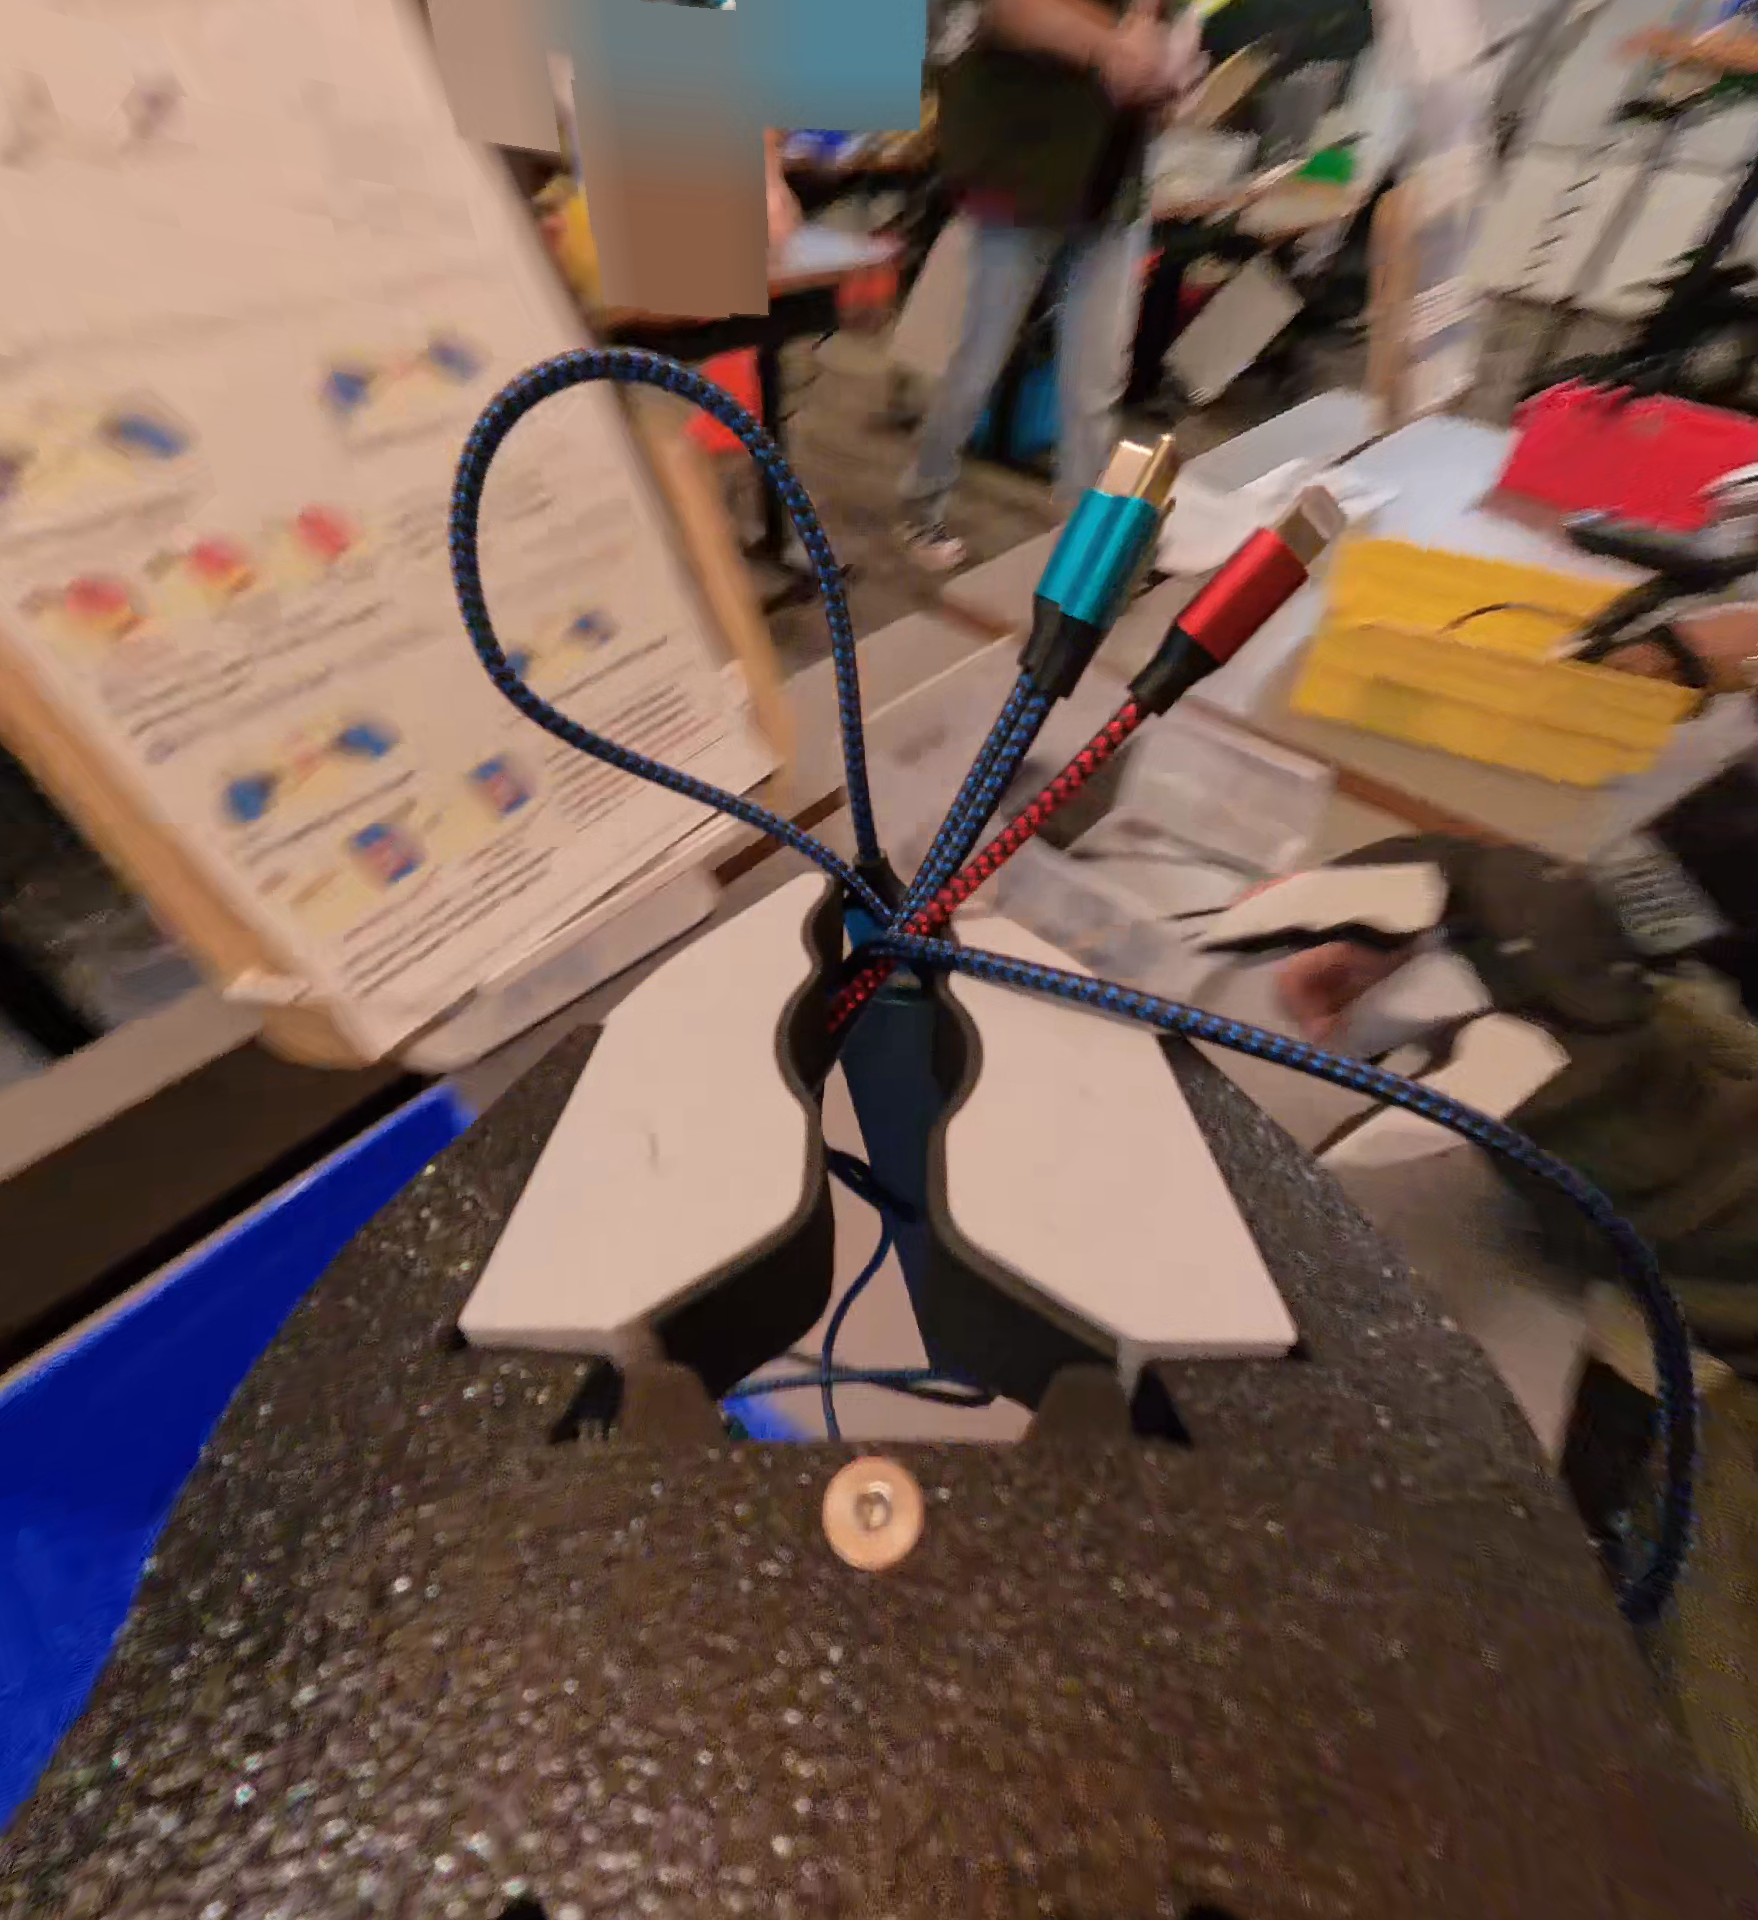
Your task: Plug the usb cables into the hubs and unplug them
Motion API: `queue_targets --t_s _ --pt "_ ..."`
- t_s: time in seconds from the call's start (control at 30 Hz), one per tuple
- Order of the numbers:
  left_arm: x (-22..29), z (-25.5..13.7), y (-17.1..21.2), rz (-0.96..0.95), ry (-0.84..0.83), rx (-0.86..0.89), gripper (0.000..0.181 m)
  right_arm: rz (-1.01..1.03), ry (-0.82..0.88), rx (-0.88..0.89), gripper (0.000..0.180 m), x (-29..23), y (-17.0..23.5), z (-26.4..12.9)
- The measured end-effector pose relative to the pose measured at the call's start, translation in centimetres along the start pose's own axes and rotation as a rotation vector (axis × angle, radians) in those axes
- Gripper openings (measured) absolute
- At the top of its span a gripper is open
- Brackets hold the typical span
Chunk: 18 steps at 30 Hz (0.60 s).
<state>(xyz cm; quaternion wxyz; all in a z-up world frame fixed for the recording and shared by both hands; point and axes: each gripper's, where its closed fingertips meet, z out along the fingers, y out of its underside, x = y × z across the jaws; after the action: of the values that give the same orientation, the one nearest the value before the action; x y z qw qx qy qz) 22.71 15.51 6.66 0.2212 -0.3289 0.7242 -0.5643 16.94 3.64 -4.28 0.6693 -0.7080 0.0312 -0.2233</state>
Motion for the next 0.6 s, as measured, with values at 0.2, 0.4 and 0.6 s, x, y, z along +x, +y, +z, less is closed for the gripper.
queue_targets --t_s 0.2,0.4,0.6 --pt "13.2 0.5 -3.0 0.076 0.412 0.171 0.013 0.016 -0.064 0.143 0.080 -5.3 -5.2 -1.3" --pt "18.2 2.1 -2.1 0.012 0.627 0.288 0.013 -0.032 -0.015 0.087 0.063 -6.4 -5.3 -2.7" --pt "18.5 3.2 -1.3 0.002 0.665 0.362 0.013 -0.105 0.004 0.057 0.050 -4.7 -3.3 -2.6"
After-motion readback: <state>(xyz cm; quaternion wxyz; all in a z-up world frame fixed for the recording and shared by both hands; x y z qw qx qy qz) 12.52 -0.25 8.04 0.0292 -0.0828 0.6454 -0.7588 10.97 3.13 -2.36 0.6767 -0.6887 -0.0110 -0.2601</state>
